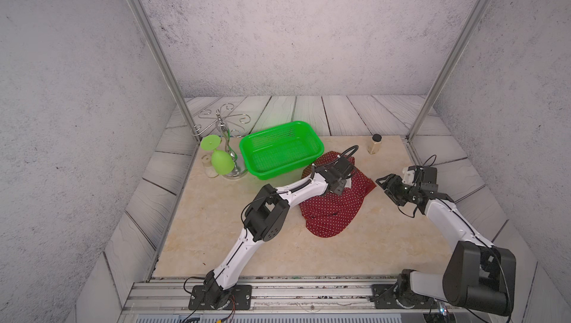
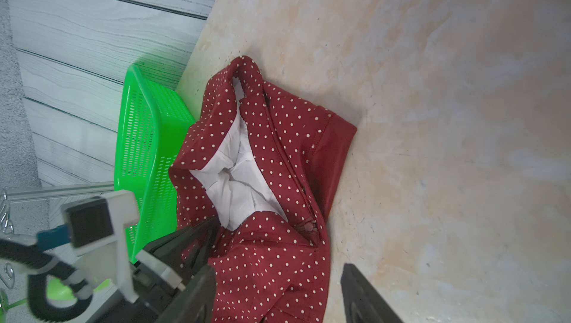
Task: Roll up the skirts
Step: Flatten out the skirt at the center of the board.
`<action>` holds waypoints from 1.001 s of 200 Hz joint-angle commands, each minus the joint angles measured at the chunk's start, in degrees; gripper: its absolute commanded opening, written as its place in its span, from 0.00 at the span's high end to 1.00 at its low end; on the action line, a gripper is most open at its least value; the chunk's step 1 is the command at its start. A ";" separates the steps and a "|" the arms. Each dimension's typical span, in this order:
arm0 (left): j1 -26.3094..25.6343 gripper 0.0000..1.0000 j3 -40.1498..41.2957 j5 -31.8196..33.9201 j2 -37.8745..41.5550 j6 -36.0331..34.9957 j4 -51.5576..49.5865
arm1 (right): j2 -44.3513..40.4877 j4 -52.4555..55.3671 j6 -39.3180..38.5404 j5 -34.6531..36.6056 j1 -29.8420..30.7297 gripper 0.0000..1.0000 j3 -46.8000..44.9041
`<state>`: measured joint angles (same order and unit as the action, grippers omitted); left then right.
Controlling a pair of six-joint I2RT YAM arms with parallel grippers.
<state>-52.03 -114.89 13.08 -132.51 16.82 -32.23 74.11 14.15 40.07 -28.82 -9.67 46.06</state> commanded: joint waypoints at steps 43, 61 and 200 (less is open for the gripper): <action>9.85 1.00 23.64 -18.84 41.24 -14.28 -5.95 | 5.30 -20.76 -11.08 -8.81 1.01 0.27 0.60; 14.04 1.00 29.22 -22.55 46.54 -17.67 -9.04 | 6.70 -25.27 -17.12 -12.78 3.76 0.23 0.44; 20.47 1.00 34.85 -30.64 53.08 -6.22 -7.74 | -3.76 -10.08 -24.73 24.23 49.15 0.05 -9.90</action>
<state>-32.58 -79.55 -14.26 -80.05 7.49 -41.74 63.90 -4.67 13.54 -23.92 34.30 33.21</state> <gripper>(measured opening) 0.051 0.908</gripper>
